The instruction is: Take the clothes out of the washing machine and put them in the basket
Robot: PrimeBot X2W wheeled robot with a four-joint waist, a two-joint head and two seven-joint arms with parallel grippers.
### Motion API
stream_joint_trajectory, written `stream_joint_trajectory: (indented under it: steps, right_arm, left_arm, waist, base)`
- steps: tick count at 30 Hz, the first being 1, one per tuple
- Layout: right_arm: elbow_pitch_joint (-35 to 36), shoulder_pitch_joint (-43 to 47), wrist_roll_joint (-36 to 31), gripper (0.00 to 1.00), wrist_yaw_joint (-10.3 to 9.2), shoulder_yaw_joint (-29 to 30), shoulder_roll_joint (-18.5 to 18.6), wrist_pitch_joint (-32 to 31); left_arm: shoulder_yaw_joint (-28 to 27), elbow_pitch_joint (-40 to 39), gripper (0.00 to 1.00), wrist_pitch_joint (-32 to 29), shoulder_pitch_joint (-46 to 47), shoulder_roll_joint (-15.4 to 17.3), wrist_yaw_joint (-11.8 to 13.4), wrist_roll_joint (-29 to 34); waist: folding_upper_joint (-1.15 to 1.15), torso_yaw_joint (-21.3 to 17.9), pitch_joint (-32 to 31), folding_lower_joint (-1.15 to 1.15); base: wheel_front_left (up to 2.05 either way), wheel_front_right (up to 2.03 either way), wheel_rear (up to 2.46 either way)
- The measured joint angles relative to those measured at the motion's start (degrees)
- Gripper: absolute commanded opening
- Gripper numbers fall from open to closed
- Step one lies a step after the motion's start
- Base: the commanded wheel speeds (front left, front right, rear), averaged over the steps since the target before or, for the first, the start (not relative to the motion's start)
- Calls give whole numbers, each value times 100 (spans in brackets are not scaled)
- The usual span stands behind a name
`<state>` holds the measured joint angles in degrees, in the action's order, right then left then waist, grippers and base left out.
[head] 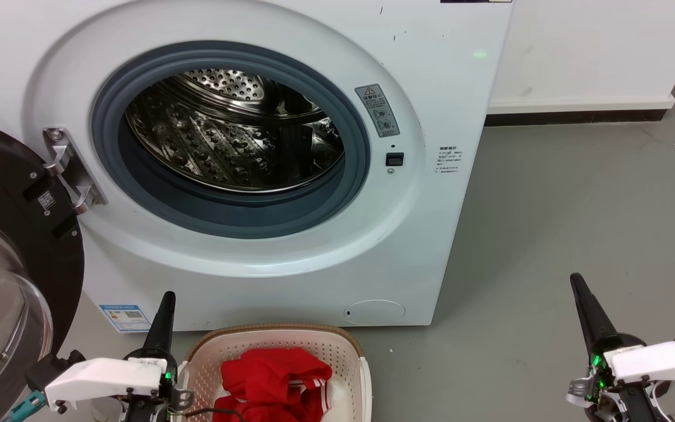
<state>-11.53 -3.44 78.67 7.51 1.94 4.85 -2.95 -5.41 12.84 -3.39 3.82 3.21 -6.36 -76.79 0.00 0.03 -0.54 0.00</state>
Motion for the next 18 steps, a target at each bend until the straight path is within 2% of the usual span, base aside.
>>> stream_joint_trajectory:
  steps: [18]
  right_arm:
    - [-137, -122, 854, 0, -1, 122, -7, -91]
  left_arm:
    - [-57, 67, 0, -177, 120, -15, -55, -849]
  waist:
    - [0, -1, 37, 0]
  base:
    - [0, 0, 0]
